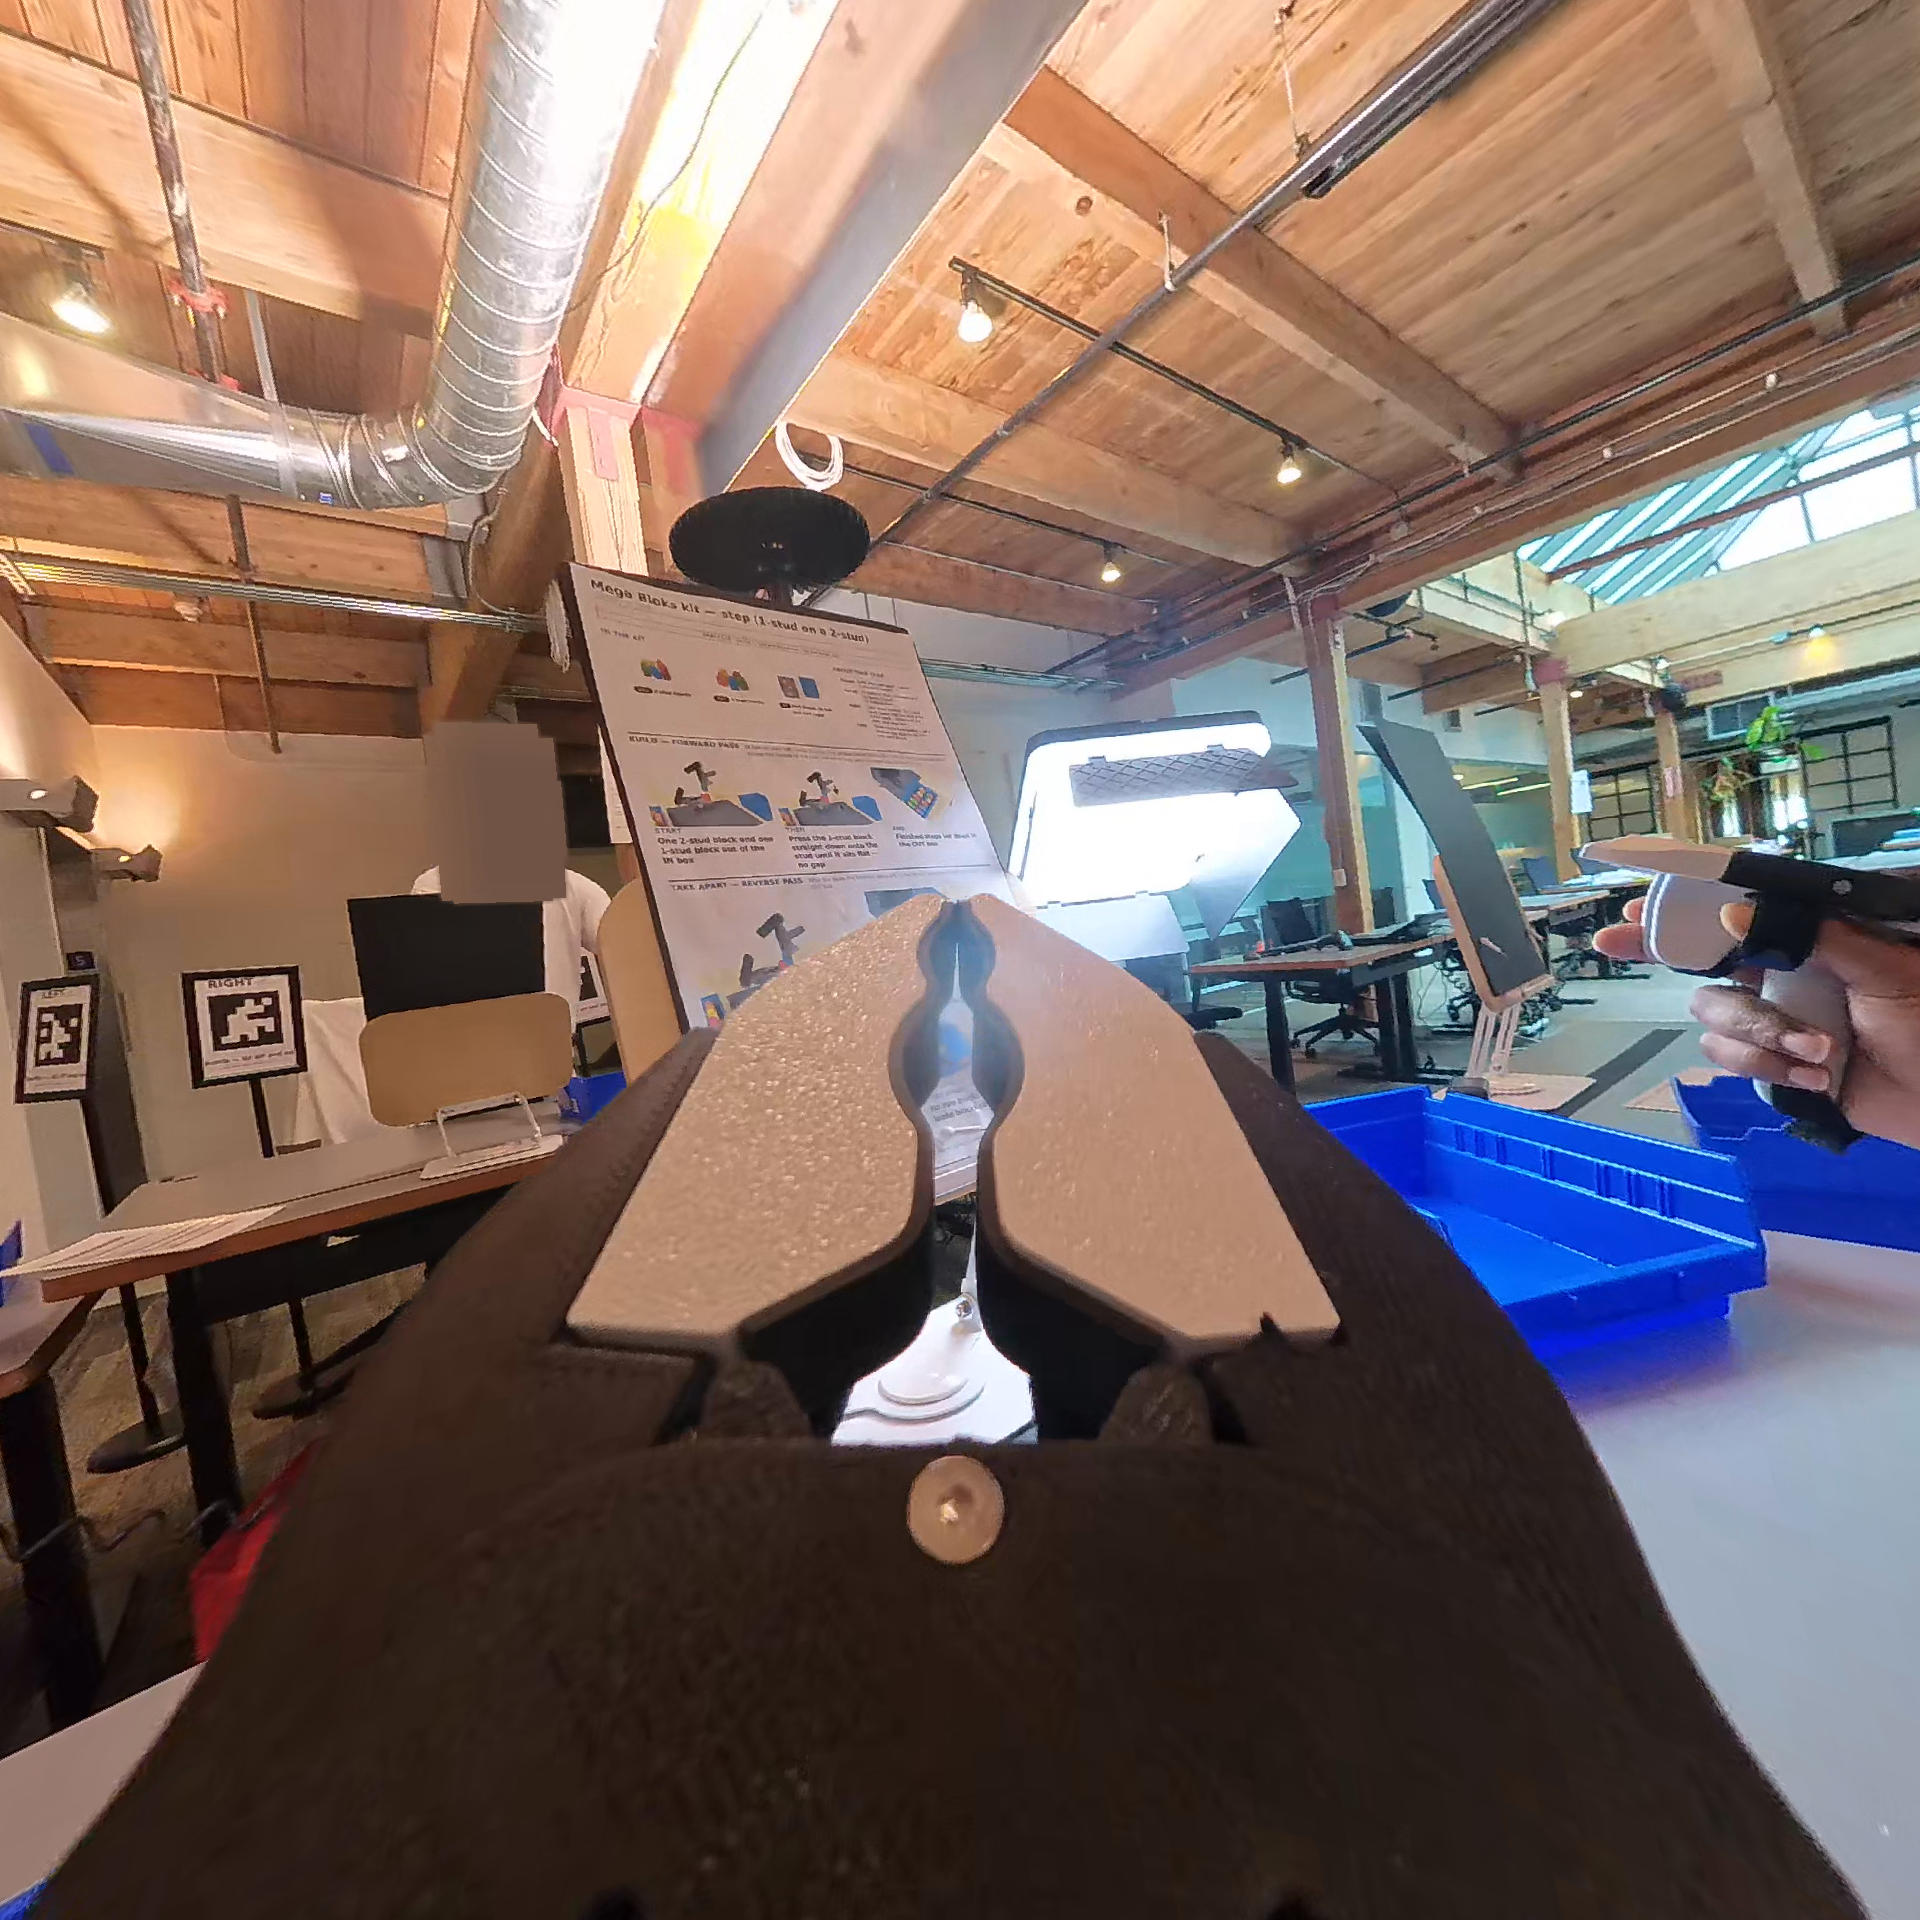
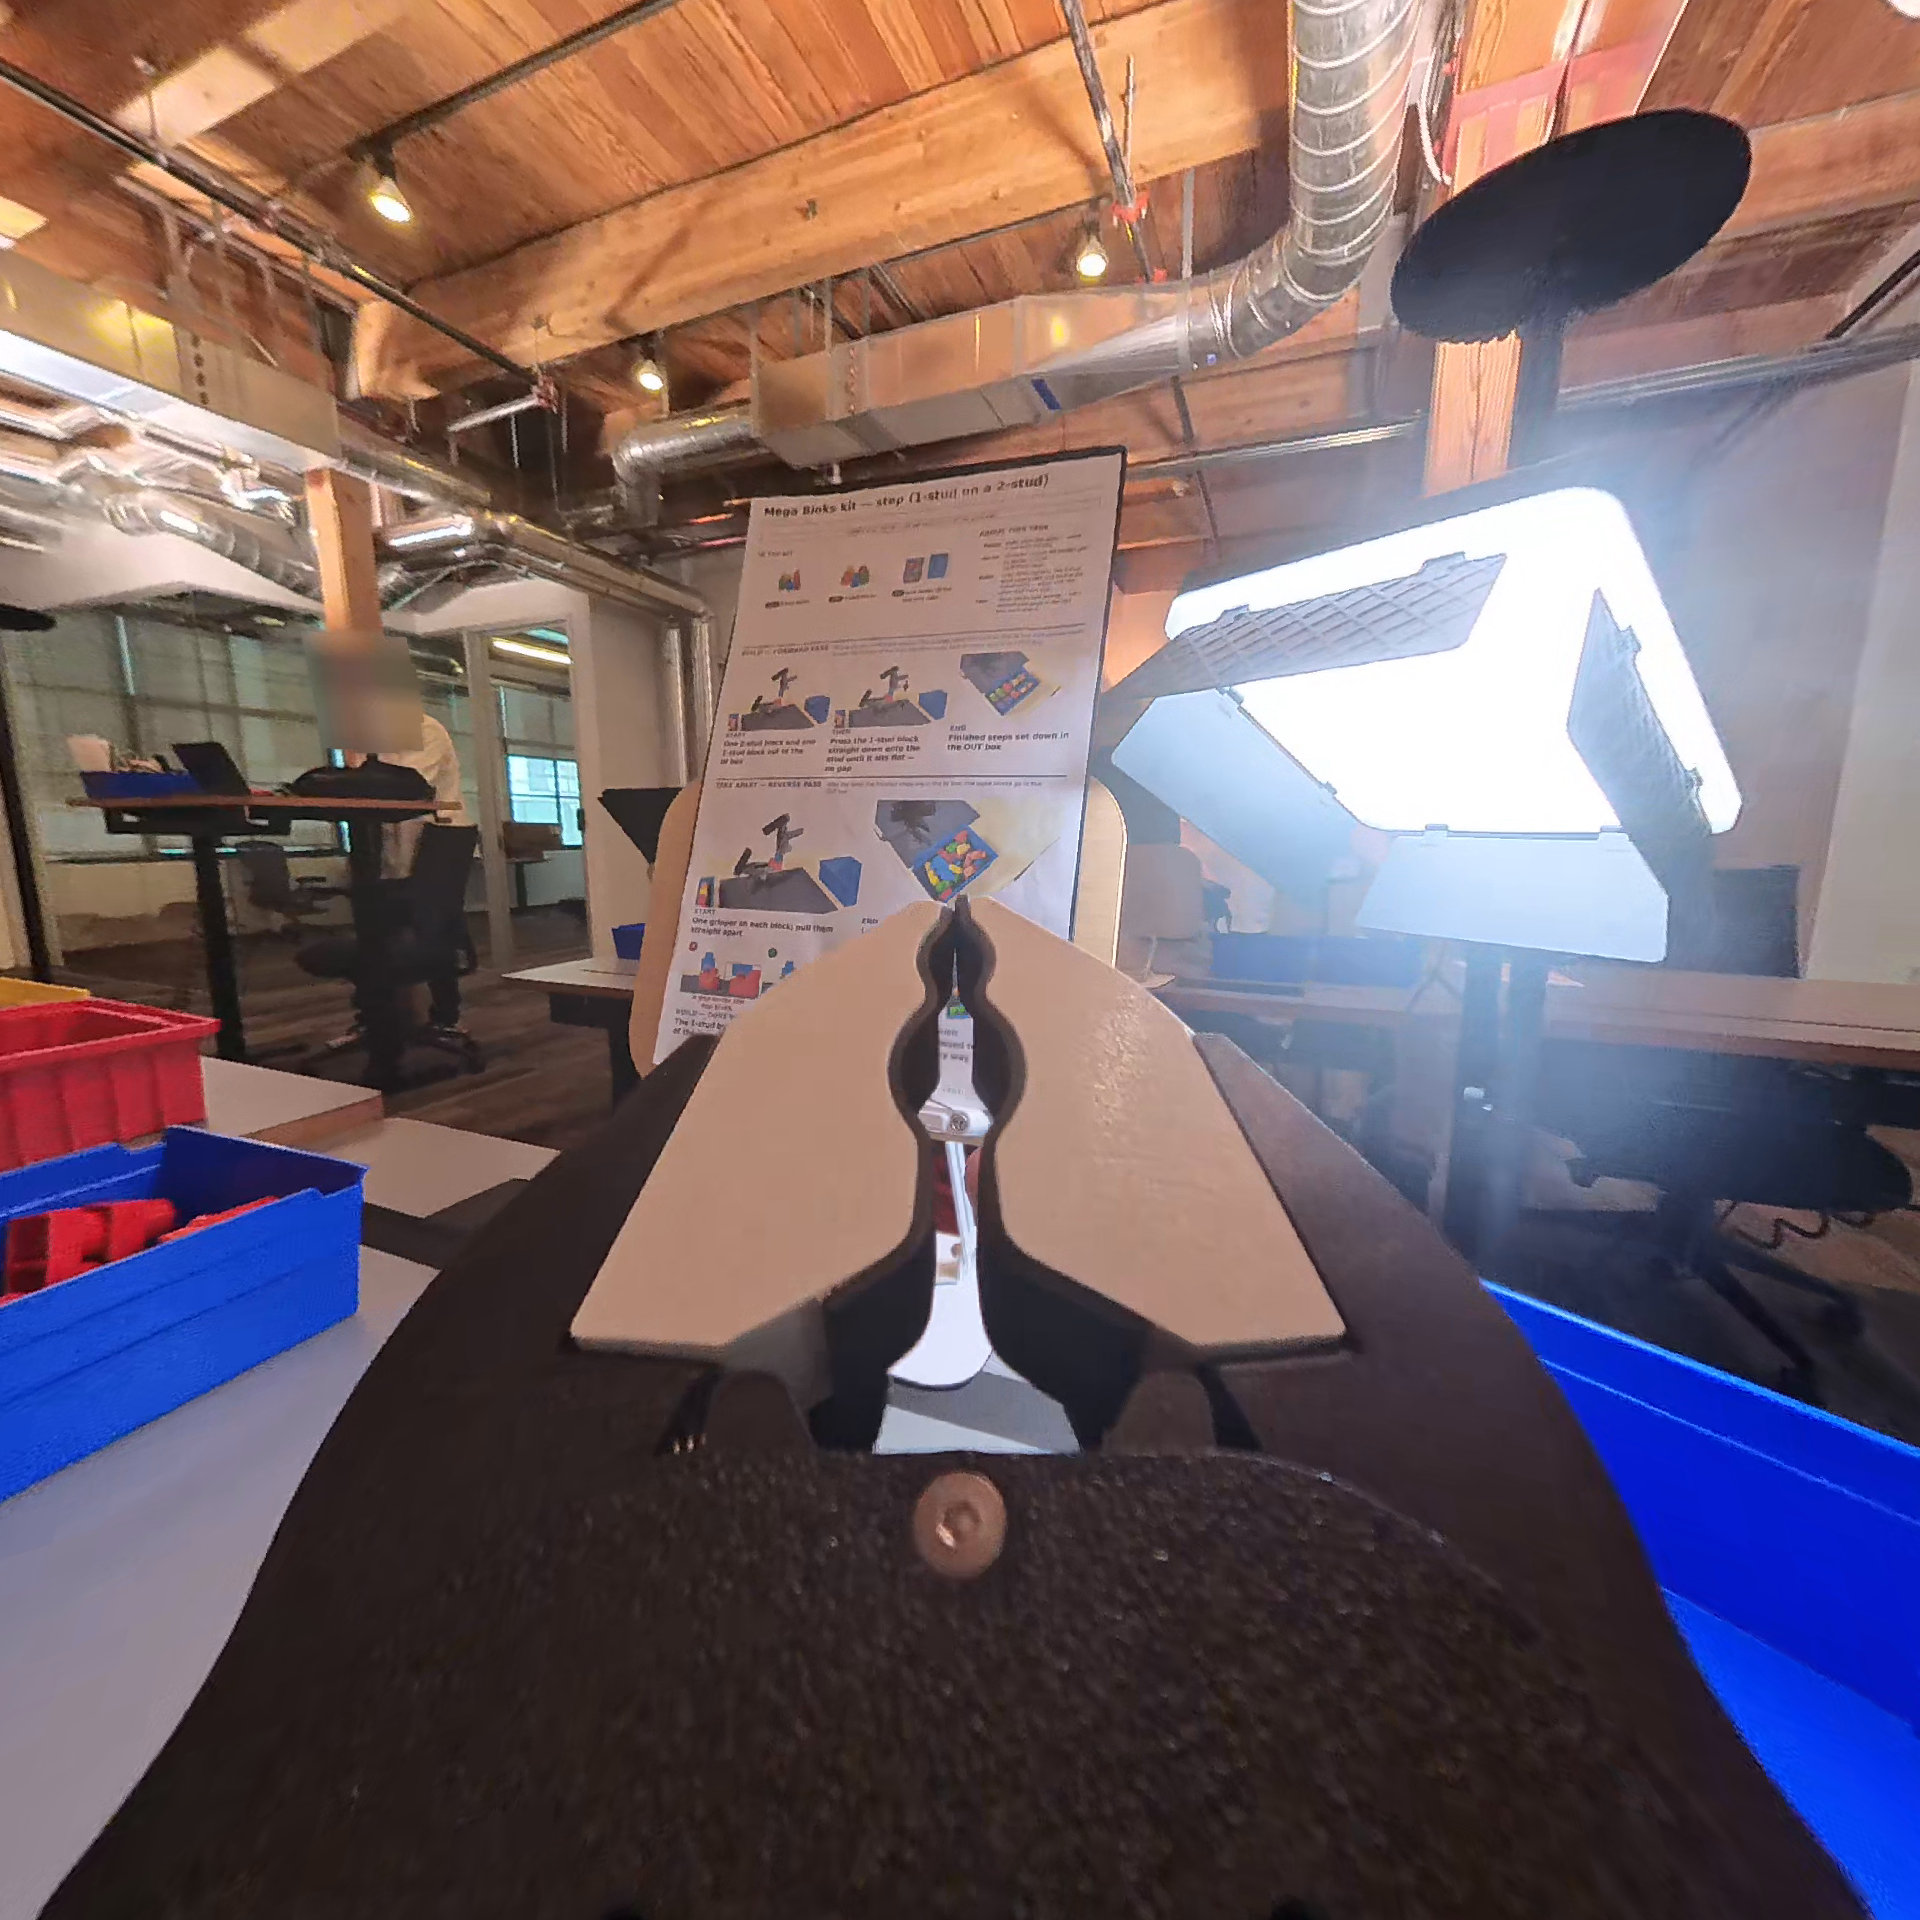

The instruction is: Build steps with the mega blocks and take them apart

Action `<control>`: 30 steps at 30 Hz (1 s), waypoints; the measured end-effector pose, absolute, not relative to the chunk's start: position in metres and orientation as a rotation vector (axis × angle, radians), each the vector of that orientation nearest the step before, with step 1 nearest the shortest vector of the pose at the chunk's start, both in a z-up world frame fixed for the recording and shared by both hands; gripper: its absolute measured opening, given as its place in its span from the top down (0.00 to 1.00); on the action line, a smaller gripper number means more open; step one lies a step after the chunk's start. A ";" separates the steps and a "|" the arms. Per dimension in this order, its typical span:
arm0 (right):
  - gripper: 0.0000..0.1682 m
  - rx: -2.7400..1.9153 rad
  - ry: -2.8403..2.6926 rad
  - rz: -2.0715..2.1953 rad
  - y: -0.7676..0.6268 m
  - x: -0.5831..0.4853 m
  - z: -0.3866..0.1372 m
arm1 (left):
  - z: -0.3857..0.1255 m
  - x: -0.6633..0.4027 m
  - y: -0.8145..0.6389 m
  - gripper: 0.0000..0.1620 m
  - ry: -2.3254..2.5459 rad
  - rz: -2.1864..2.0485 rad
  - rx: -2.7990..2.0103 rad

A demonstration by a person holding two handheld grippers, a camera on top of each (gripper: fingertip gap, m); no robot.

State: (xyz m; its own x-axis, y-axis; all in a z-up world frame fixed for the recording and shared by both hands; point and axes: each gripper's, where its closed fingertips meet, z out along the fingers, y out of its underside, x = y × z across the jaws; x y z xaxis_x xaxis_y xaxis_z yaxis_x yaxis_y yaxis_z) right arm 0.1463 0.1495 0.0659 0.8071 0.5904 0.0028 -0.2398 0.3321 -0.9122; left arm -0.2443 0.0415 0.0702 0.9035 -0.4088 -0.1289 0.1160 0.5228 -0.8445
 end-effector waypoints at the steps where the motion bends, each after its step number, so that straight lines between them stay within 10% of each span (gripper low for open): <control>1: 1.00 -1.100 -0.367 0.555 0.149 0.147 0.068 | 0.071 -0.245 0.040 1.00 0.330 -0.324 -0.971; 30: 1.00 -1.158 -0.484 0.669 0.174 0.106 0.018 | 0.009 -0.256 0.096 1.00 0.209 -0.260 -1.177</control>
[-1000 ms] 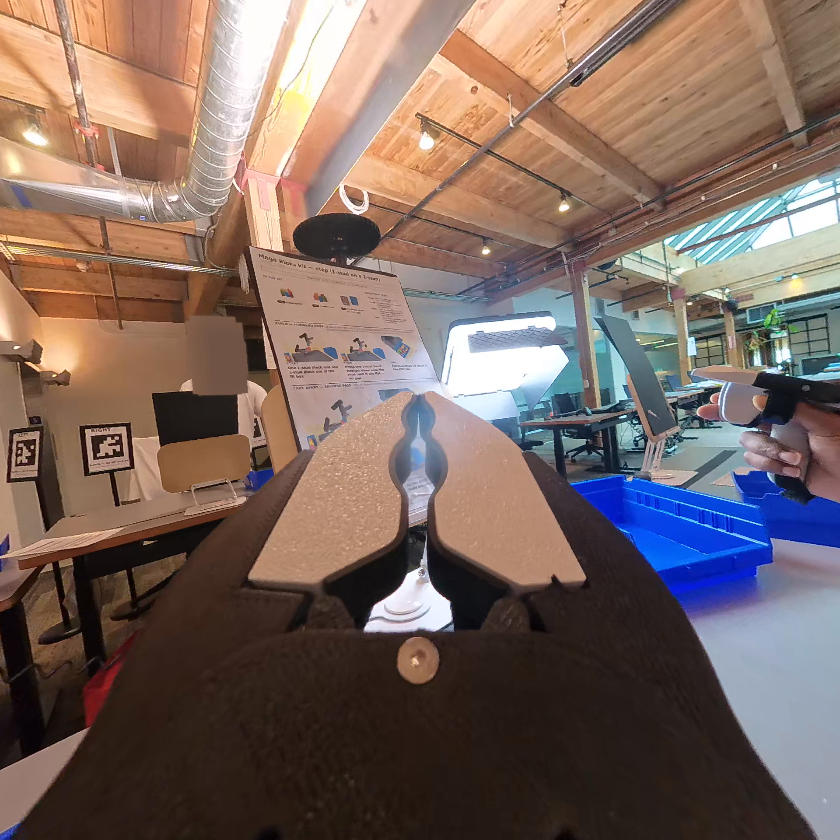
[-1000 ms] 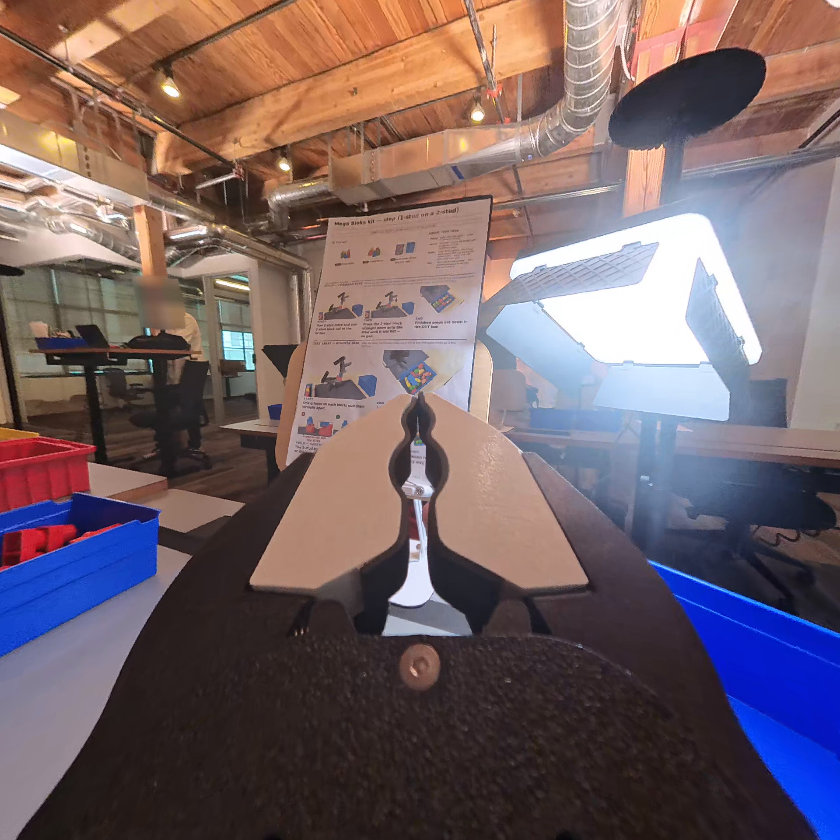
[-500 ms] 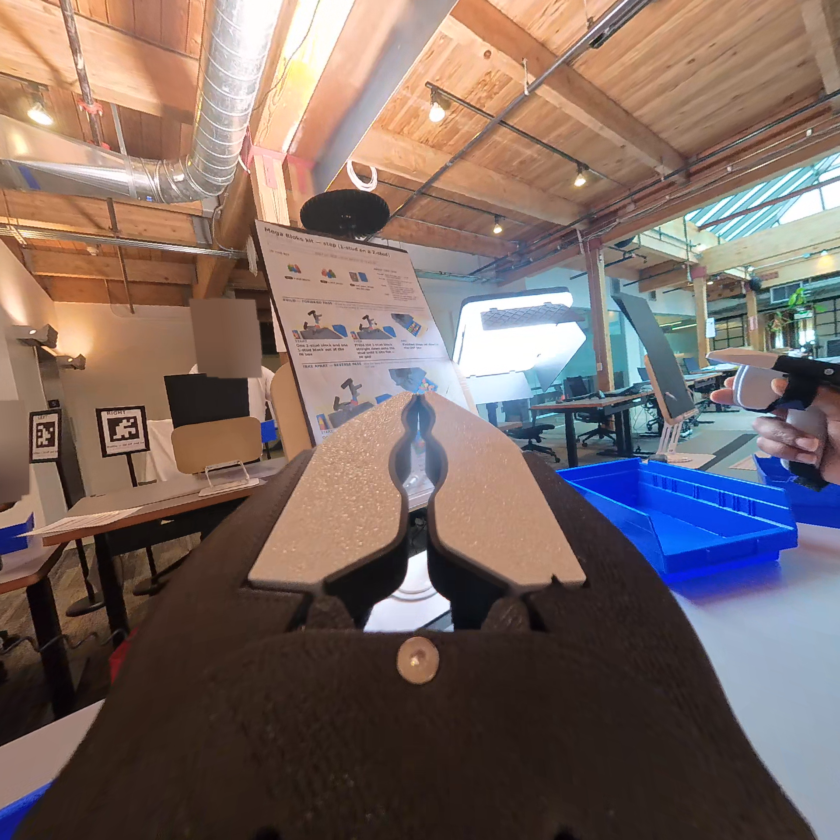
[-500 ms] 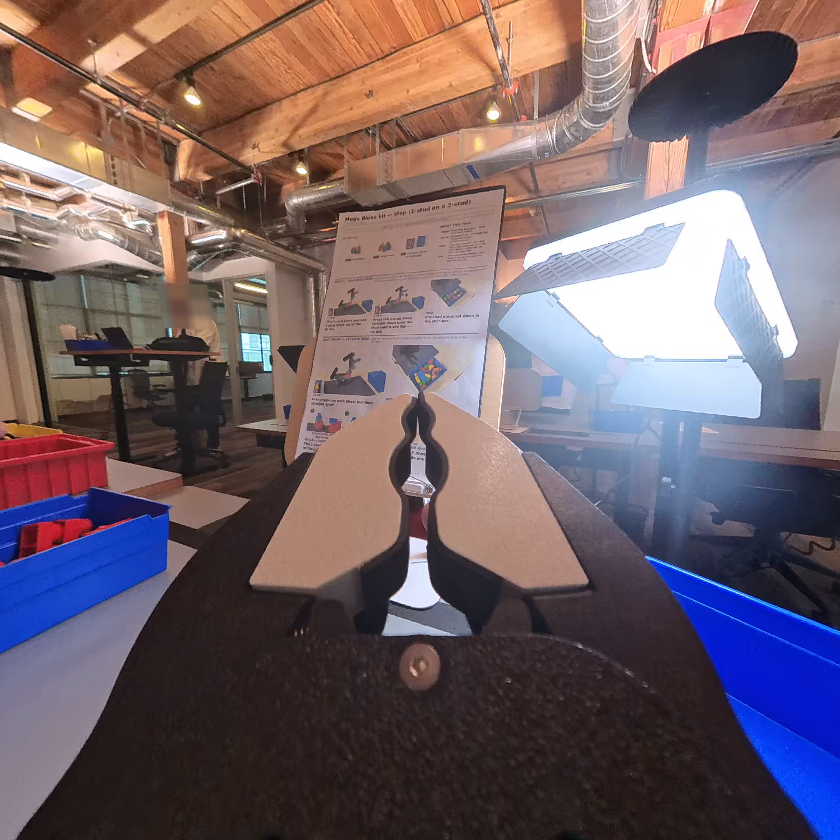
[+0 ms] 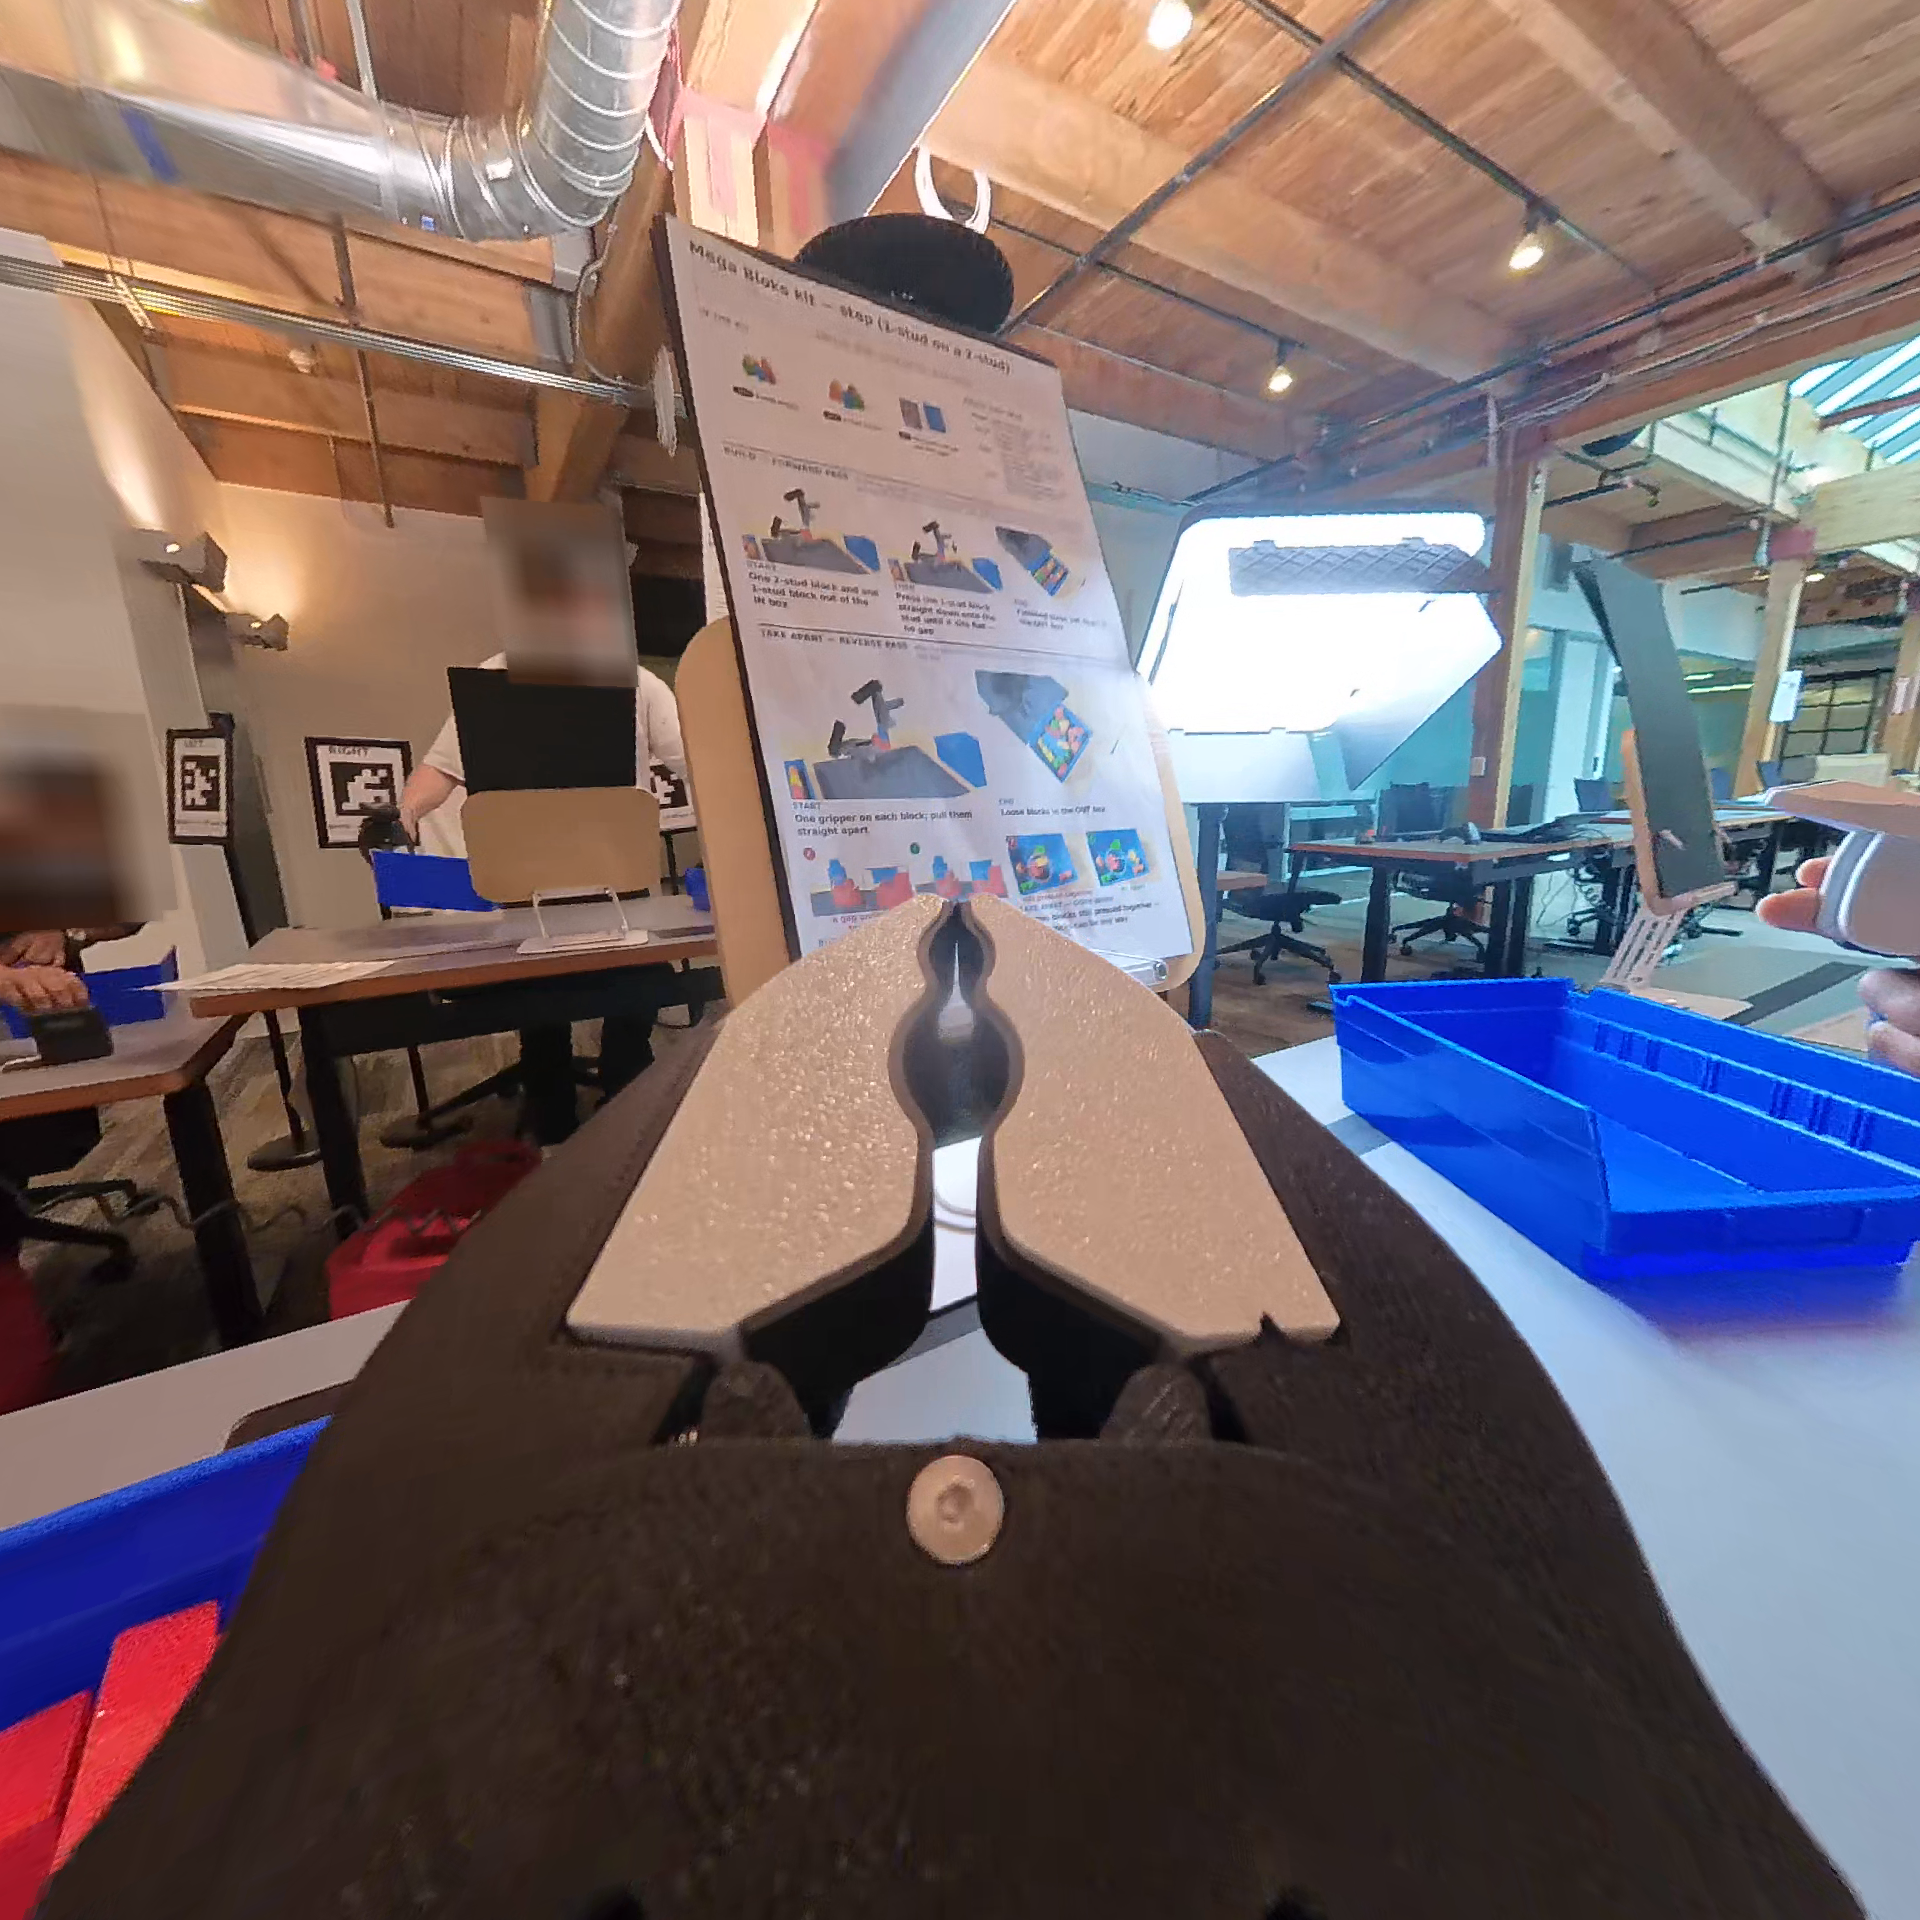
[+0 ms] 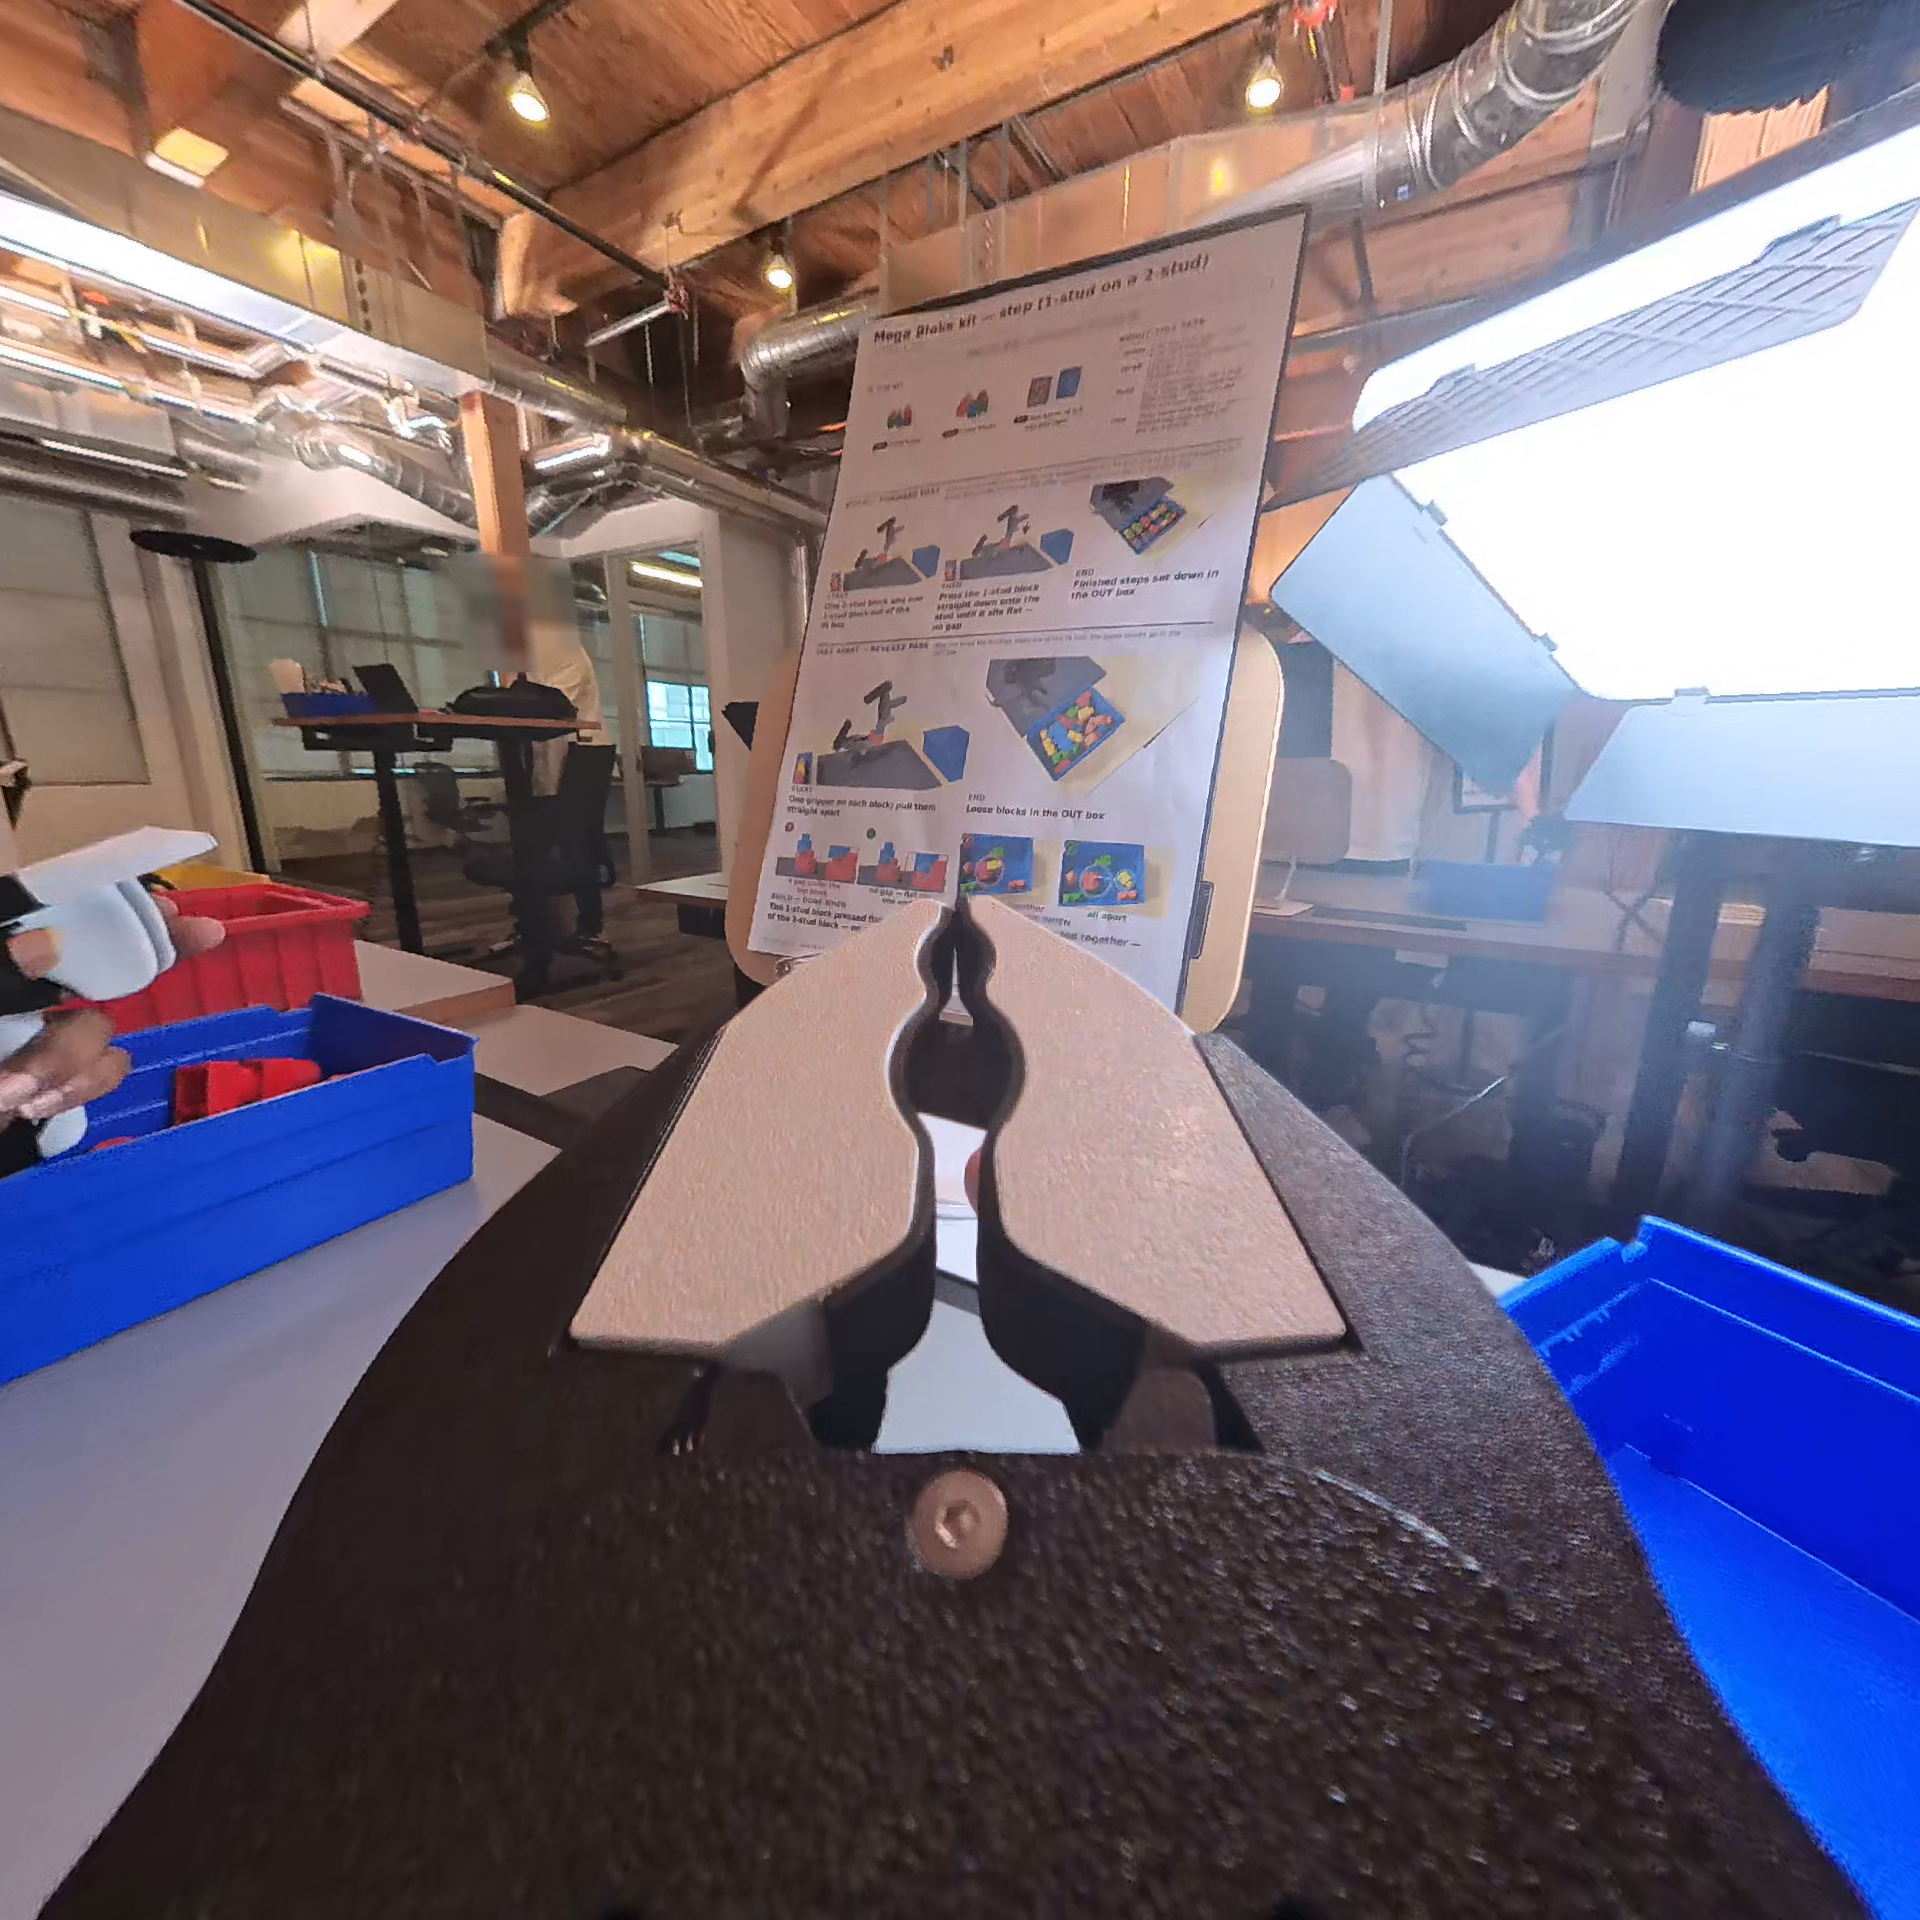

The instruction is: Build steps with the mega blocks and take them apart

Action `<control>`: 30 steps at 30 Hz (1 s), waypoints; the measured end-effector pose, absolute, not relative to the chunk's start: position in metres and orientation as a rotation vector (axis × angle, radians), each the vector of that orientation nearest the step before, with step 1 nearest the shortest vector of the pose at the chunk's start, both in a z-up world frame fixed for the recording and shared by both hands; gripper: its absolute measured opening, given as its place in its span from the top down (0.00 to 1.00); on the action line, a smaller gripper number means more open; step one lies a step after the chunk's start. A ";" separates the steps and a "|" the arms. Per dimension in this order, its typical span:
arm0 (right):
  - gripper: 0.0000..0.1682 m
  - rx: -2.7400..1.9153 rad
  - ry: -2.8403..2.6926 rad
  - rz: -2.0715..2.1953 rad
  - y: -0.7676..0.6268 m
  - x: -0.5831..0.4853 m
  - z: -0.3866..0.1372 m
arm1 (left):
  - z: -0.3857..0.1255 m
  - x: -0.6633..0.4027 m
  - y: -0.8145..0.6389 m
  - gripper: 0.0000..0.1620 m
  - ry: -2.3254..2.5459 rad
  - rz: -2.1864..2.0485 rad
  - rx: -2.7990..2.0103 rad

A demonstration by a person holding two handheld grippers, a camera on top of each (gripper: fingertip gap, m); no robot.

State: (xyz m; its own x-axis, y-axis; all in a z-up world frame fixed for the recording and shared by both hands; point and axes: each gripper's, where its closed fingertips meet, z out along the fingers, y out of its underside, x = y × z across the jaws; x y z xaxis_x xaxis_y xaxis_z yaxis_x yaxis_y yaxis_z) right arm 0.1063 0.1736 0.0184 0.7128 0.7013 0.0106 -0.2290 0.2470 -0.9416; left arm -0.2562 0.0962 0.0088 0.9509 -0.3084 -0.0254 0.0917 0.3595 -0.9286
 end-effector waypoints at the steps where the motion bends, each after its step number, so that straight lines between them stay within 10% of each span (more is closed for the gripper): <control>1: 1.00 -1.163 -0.490 0.673 0.174 0.103 0.017 | 0.008 -0.256 0.097 1.00 0.207 -0.256 -1.180; 16: 1.00 -1.233 -0.579 0.639 0.171 0.085 0.018 | 0.097 -0.328 0.040 1.00 0.001 -0.122 -1.270; 21: 1.00 -1.272 -0.596 0.658 0.178 0.083 0.008 | 0.027 -0.365 0.042 1.00 0.158 0.009 -1.715; 30: 1.00 -1.322 -0.608 0.689 0.188 0.080 -0.008 | -0.133 -0.334 -0.036 0.66 0.552 -0.160 -2.127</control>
